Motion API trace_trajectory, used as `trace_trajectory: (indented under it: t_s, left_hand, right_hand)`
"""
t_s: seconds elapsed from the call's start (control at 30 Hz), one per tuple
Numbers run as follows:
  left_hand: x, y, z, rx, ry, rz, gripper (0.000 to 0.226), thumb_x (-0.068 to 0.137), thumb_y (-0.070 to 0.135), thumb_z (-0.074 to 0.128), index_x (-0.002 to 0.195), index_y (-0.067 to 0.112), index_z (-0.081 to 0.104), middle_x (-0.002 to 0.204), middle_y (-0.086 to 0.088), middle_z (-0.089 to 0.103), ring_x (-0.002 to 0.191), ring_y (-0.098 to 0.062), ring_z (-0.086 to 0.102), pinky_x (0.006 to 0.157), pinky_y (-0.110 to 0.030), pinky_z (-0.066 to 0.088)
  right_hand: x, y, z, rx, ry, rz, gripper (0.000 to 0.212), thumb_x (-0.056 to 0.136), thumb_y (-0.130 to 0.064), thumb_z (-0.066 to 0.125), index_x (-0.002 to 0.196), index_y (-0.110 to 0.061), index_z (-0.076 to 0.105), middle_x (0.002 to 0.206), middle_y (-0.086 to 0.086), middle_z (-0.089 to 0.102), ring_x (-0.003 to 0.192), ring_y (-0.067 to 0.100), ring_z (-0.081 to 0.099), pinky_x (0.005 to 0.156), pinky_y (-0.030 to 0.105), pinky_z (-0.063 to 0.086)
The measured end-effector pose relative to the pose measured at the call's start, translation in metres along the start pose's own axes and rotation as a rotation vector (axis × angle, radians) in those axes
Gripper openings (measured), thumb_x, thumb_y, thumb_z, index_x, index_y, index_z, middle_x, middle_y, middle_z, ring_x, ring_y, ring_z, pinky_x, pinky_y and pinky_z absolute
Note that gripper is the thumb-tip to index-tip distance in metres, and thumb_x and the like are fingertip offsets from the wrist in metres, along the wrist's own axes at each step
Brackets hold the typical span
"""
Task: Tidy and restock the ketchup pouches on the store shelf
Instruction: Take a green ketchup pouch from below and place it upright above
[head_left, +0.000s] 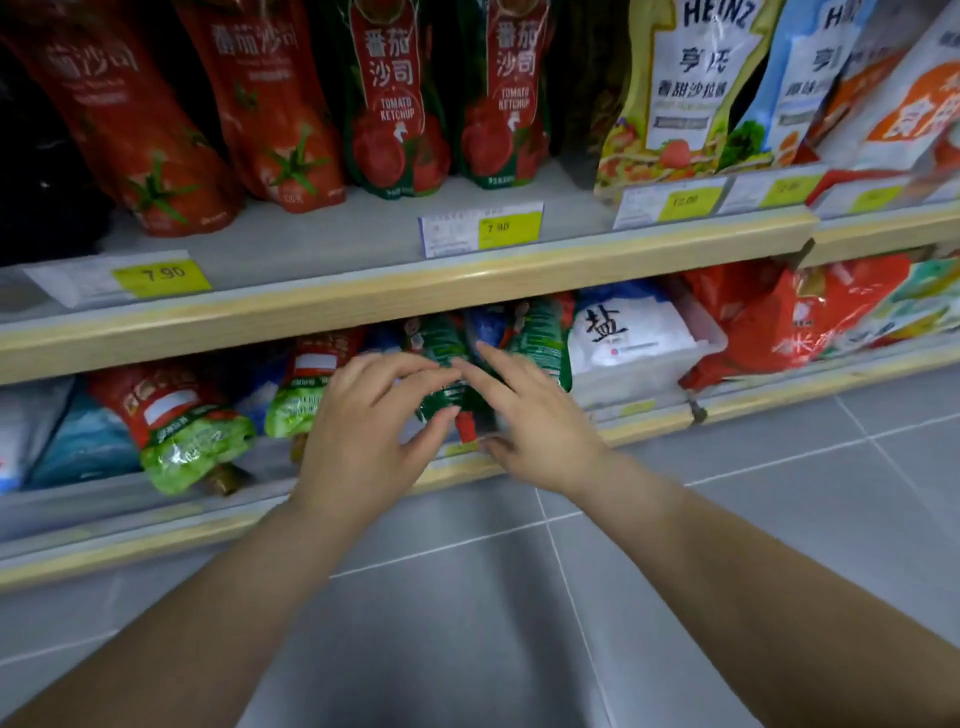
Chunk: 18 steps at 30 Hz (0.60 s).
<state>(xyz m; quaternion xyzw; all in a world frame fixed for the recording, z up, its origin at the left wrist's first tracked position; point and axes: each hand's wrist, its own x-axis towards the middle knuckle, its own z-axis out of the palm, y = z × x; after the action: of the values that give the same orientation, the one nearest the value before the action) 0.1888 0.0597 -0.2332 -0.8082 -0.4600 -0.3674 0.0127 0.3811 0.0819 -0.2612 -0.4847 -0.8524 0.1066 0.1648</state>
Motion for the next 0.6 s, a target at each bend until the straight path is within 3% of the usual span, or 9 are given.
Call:
trace_trajectory:
  t_s: [0.1, 0.2, 0.33, 0.47, 0.6]
  left_hand:
    - [-0.022, -0.009, 0.001, 0.001, -0.061, -0.105, 0.029, 0.085, 0.03, 0.066, 0.112, 0.018, 0.067, 0.105, -0.002, 0.065, 0.096, -0.025, 0.059, 0.091, -0.028, 0.039]
    - [-0.034, -0.015, 0.001, -0.015, -0.104, -0.162, 0.034, 0.084, 0.03, 0.067, 0.115, 0.018, 0.065, 0.109, -0.002, 0.065, 0.101, -0.024, 0.058, 0.094, -0.024, 0.035]
    - [-0.035, -0.016, -0.001, -0.067, -0.145, -0.245, 0.048, 0.08, 0.035, 0.068, 0.124, 0.02, 0.059, 0.12, -0.001, 0.061, 0.11, -0.02, 0.053, 0.098, -0.024, 0.033]
    - [-0.025, -0.013, -0.001, -0.16, -0.189, -0.308, 0.06, 0.077, 0.031, 0.075, 0.132, 0.024, 0.052, 0.128, 0.004, 0.054, 0.118, -0.014, 0.049, 0.099, -0.026, 0.035]
    - [-0.009, -0.008, 0.002, -0.166, -0.141, -0.284, 0.048, 0.079, 0.022, 0.075, 0.125, 0.021, 0.059, 0.125, 0.0, 0.06, 0.114, -0.023, 0.055, 0.098, -0.035, 0.042]
  right_hand:
    - [0.011, -0.003, 0.018, -0.043, -0.055, -0.001, 0.082, 0.072, -0.015, 0.077, 0.143, -0.015, 0.036, 0.152, 0.016, 0.027, 0.138, 0.035, 0.026, 0.112, 0.045, 0.023]
    - [0.015, -0.006, 0.025, -0.029, 0.033, -0.005, 0.057, 0.079, 0.0, 0.067, 0.133, -0.009, 0.051, 0.143, 0.022, 0.042, 0.129, 0.042, 0.041, 0.108, 0.05, 0.029]
    - [0.014, -0.01, 0.023, 0.008, 0.156, -0.028, 0.045, 0.072, 0.009, 0.069, 0.115, -0.002, 0.065, 0.129, 0.025, 0.055, 0.114, 0.045, 0.055, 0.099, 0.053, 0.042]
    - [0.007, -0.019, 0.01, 0.083, 0.262, -0.024, 0.038, 0.071, 0.011, 0.07, 0.108, 0.0, 0.068, 0.122, 0.024, 0.06, 0.109, 0.043, 0.057, 0.096, 0.05, 0.045]
    - [0.002, -0.028, -0.008, 0.191, 0.356, 0.001, 0.029, 0.078, 0.006, 0.068, 0.106, -0.002, 0.069, 0.119, 0.021, 0.062, 0.108, 0.038, 0.057, 0.097, 0.038, 0.04]
